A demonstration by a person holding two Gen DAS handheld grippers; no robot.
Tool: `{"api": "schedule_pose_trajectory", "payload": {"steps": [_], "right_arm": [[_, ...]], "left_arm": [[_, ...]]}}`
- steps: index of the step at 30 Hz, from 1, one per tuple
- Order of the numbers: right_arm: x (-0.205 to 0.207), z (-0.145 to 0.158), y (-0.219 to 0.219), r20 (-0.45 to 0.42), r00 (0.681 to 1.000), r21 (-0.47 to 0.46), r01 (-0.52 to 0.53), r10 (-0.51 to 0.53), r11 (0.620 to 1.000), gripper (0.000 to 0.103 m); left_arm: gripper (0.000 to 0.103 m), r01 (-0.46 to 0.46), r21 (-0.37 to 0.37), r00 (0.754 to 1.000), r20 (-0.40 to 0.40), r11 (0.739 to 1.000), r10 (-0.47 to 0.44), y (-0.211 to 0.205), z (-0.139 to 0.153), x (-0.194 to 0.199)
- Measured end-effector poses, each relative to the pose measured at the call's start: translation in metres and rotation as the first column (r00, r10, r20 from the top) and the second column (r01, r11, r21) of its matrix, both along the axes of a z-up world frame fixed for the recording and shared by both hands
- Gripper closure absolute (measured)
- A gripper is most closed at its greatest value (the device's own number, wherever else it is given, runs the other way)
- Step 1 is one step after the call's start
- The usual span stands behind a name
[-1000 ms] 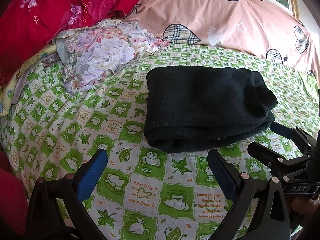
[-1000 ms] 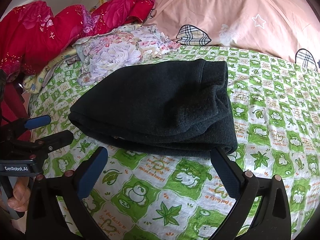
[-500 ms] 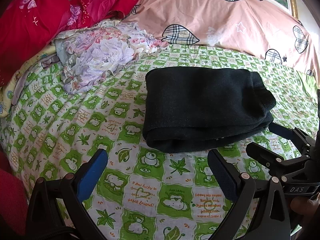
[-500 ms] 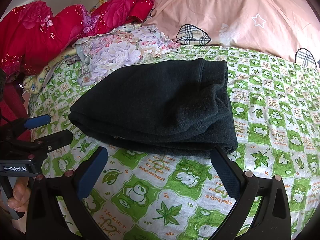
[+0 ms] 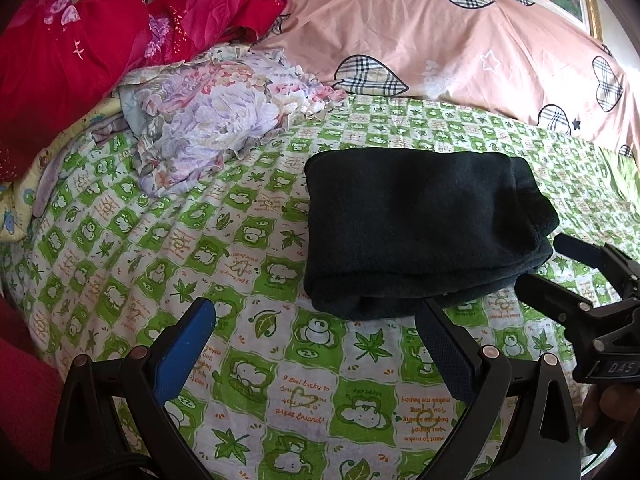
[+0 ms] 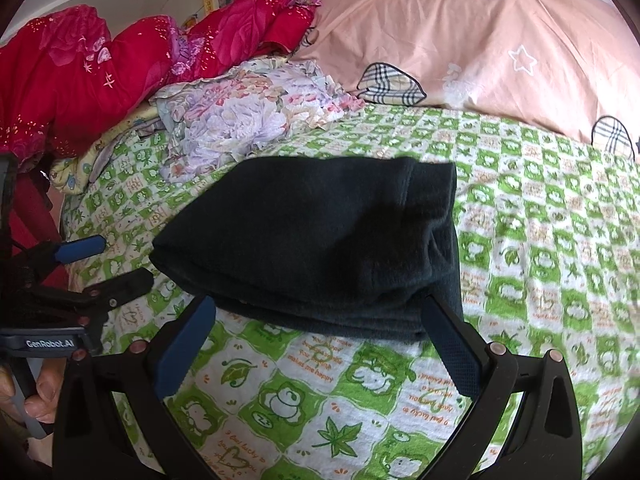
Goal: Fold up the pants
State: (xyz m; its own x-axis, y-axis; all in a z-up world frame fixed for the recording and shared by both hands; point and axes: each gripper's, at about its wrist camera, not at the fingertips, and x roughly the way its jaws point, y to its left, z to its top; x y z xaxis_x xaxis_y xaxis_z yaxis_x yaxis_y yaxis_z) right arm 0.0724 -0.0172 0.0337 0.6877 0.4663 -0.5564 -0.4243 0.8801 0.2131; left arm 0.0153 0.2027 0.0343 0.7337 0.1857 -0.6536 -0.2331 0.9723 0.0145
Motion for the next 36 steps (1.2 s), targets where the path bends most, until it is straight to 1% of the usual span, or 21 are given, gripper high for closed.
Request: {"api": "schedule_pose_trajectory", "payload": {"steps": [4, 14, 21, 25, 30, 36], "right_arm": [[0.002, 0.006, 0.000, 0.001, 1.000, -0.007, -0.005, 0.005, 1.000, 0.001], [0.011, 0.016, -0.011, -0.017, 1.000, 0.009, 0.008, -0.008, 1.000, 0.001], [0.014, 0.017, -0.013, -0.025, 1.000, 0.004, 0.010, -0.009, 1.000, 0.001], [0.017, 0.018, -0.014, -0.026, 1.000, 0.003, 0.011, -0.011, 1.000, 0.001], [0.020, 0.017, -0.019, -0.030, 0.999, 0.006, 0.023, -0.023, 1.000, 0.001], [0.020, 0.016, -0.025, -0.041, 0.999, 0.018, 0.034, -0.033, 0.999, 0.001]], "left_arm": [[0.003, 0.001, 0.010, 1.000, -0.004, 1.000, -0.001, -0.002, 0.002, 0.002], [0.004, 0.009, -0.003, 1.000, -0.020, 1.000, -0.009, 0.001, 0.008, 0.013], [0.004, 0.028, 0.033, 1.000, -0.013, 0.999, -0.028, -0.005, 0.015, 0.017], [0.005, 0.031, 0.031, 0.999, -0.014, 0.999, -0.030, -0.005, 0.019, 0.022], [0.005, 0.027, 0.051, 1.000, -0.017, 0.998, -0.026, -0.006, 0.021, 0.026], [0.005, 0.025, 0.048, 0.999, -0.022, 0.999, -0.024, -0.006, 0.022, 0.029]]}}
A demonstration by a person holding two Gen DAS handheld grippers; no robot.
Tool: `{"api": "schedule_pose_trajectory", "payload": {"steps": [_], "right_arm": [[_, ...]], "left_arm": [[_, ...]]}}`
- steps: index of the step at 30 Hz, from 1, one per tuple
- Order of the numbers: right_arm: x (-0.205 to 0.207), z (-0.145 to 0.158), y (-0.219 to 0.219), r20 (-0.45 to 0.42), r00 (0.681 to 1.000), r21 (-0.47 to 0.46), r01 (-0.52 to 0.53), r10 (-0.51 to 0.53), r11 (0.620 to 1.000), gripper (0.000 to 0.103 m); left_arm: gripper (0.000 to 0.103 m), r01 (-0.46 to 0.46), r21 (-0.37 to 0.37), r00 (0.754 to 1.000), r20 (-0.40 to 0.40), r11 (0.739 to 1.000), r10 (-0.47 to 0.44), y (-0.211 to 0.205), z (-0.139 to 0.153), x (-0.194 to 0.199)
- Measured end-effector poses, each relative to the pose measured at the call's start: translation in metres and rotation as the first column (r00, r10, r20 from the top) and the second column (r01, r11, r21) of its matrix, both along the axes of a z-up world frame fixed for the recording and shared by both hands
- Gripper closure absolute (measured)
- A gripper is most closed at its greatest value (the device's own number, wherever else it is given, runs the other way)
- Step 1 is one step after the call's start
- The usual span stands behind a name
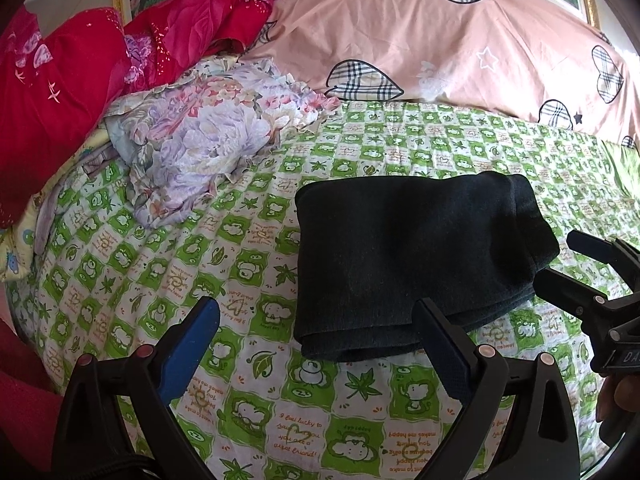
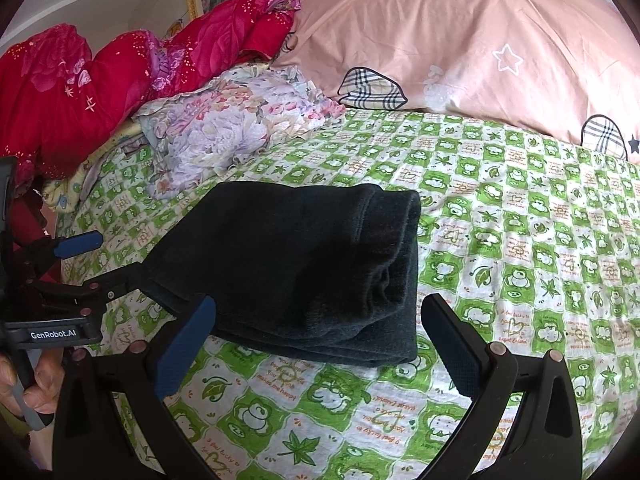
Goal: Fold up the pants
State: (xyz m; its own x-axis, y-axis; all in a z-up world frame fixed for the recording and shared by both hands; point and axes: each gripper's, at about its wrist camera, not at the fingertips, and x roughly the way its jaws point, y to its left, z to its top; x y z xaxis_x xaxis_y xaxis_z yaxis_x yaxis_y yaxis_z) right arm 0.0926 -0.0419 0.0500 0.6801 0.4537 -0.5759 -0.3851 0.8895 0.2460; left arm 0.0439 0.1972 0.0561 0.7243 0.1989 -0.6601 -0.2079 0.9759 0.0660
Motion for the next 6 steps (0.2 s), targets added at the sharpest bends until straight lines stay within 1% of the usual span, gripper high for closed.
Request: {"api": "schedule_pose_trajectory", "payload": {"steps": [3, 6], "right_arm": [[-0.0013, 0.0003, -0.0014, 0.001, 1.000, 0.004, 0.001, -0.001, 1.000, 0.001], [-0.0020, 0.0005, -0.0031, 0.000, 1.000, 0.012, 0.002, -0.002, 1.000, 0.001]], "left_arm": [[0.005, 0.000, 0.008, 1.000, -0.005, 1.000, 0.000, -0.0022, 0.0002, 0.0008], [0.005, -0.002, -0.002, 1.000, -0.014, 1.000, 0.002, -0.0036, 0.0008, 0.0016]]}}
